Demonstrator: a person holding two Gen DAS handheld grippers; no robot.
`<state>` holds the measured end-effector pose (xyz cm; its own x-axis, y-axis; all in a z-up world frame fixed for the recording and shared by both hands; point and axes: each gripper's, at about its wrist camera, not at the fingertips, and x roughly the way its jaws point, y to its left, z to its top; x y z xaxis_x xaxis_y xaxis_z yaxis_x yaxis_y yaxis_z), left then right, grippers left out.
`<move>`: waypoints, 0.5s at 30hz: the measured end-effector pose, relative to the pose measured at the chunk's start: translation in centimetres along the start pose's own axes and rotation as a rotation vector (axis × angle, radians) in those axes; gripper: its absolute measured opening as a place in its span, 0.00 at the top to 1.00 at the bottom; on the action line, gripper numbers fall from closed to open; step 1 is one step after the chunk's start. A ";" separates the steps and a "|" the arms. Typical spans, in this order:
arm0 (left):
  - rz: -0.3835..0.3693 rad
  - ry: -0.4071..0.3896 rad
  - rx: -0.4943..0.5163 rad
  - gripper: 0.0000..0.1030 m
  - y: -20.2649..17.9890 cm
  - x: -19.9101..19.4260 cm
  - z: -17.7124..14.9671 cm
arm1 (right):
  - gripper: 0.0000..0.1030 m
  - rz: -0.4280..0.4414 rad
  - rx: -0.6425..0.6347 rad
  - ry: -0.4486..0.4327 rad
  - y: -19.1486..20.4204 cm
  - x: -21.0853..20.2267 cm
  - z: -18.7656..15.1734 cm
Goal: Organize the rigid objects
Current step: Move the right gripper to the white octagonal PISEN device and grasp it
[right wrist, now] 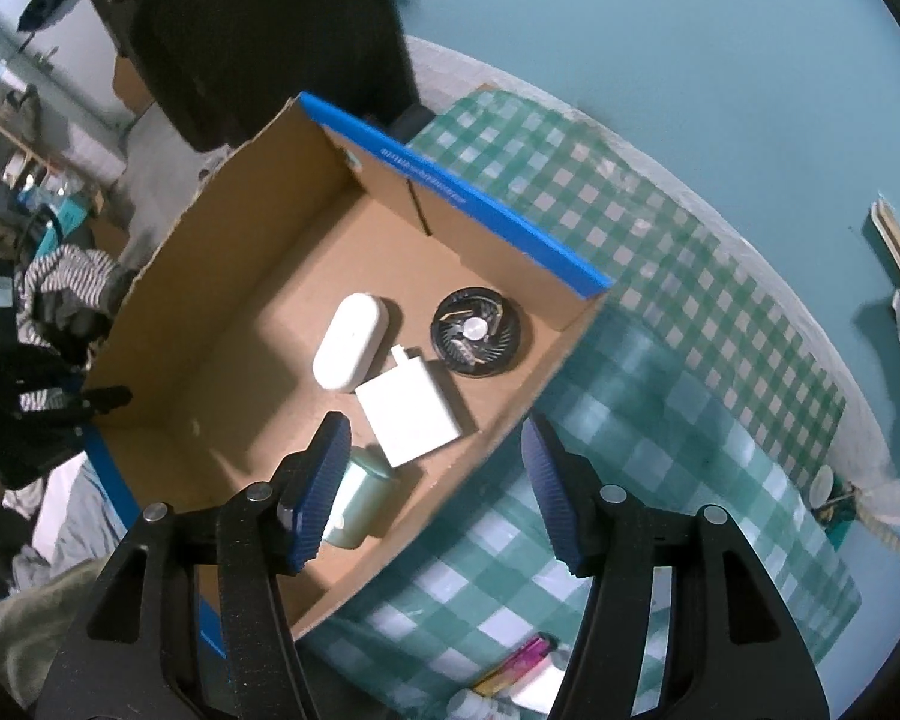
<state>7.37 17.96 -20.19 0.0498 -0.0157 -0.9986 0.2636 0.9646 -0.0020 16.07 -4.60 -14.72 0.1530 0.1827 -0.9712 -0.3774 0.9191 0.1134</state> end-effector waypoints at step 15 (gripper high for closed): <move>0.006 -0.005 0.022 0.91 -0.8 -0.4 -0.2 | 0.38 -0.062 0.117 -0.009 -4.1 -2.4 -3.1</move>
<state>6.91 17.28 -19.85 0.0564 -0.0116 -0.9983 0.2842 0.9588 0.0049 14.41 -9.94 -13.56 0.1810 0.1267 -0.9753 -0.2581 0.9630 0.0772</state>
